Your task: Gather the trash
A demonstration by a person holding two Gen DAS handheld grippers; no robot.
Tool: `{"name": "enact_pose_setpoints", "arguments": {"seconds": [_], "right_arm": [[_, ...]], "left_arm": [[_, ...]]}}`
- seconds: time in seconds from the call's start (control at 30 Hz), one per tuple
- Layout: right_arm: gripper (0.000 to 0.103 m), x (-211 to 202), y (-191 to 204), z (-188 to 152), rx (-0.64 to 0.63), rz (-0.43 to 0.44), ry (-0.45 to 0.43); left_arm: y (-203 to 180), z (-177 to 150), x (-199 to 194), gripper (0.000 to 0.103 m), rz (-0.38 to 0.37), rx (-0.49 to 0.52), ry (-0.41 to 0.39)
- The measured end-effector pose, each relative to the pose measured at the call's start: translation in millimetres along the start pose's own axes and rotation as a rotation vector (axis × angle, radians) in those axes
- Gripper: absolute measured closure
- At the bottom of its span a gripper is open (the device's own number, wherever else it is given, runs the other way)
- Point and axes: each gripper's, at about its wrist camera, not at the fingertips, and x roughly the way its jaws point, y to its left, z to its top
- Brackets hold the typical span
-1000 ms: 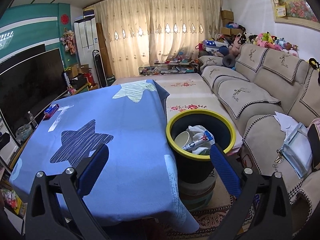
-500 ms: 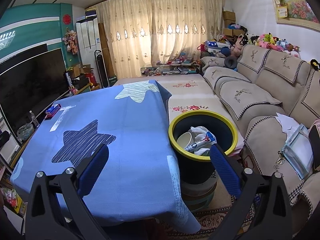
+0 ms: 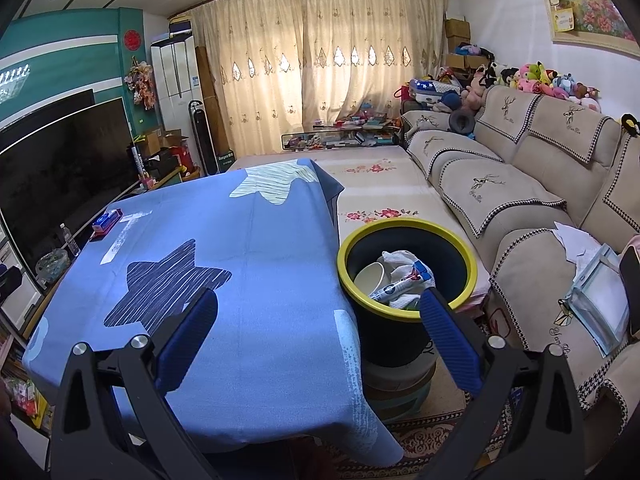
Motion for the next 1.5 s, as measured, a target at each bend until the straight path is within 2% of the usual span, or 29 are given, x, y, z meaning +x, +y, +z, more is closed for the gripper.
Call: {"name": "enact_pose_setpoints", "arguments": {"seconds": [1.5], "right_arm": [[0.007, 0.7, 4.0, 0.9, 0.002, 0.008, 0.005]], "left_arm": [[-3.2, 0.1, 2.5, 0.005, -0.015, 0.005, 0.008]]}}
